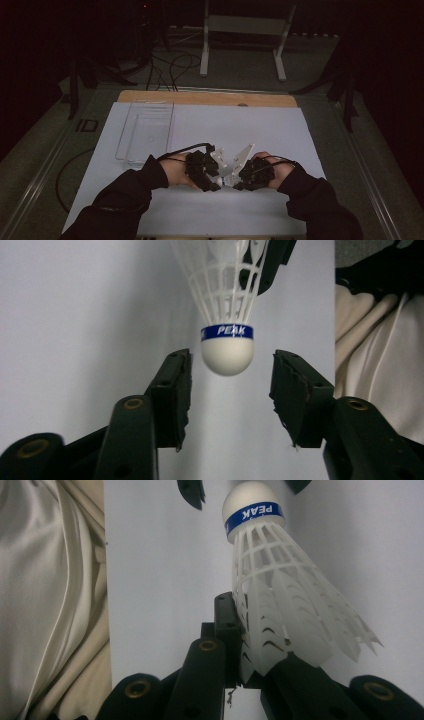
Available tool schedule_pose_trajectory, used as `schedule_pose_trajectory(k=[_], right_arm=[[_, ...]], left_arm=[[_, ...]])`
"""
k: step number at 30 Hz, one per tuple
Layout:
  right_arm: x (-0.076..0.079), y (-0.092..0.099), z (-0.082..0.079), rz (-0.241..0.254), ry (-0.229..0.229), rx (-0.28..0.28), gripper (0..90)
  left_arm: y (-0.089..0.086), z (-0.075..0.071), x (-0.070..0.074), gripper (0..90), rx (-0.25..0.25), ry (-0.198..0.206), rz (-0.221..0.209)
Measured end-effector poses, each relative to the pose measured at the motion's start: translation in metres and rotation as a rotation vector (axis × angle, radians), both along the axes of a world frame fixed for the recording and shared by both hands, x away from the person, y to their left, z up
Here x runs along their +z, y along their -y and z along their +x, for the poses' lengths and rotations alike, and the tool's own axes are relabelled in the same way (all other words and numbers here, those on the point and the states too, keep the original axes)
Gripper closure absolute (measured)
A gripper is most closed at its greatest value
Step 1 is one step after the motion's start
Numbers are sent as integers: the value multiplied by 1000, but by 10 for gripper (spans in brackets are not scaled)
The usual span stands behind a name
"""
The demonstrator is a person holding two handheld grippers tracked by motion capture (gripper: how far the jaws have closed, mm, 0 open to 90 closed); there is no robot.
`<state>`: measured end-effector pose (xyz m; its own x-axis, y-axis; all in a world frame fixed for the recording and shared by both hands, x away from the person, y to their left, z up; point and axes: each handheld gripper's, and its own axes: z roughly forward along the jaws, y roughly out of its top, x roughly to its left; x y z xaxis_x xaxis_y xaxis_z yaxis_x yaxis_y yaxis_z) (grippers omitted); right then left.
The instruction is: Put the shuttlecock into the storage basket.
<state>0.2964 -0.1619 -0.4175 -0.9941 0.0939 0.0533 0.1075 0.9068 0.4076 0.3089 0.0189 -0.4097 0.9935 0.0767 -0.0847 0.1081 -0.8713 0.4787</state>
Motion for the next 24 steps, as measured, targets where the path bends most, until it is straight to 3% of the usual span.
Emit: schedule_pose_trajectory(k=[7, 24], right_arm=[[4, 1, -2, 25, 11, 16, 897], [6, 0, -2, 41, 22, 3, 895]], left_arm=[[0, 2, 4, 530, -5, 9, -39], [0, 3, 1, 606, -12, 0, -29]])
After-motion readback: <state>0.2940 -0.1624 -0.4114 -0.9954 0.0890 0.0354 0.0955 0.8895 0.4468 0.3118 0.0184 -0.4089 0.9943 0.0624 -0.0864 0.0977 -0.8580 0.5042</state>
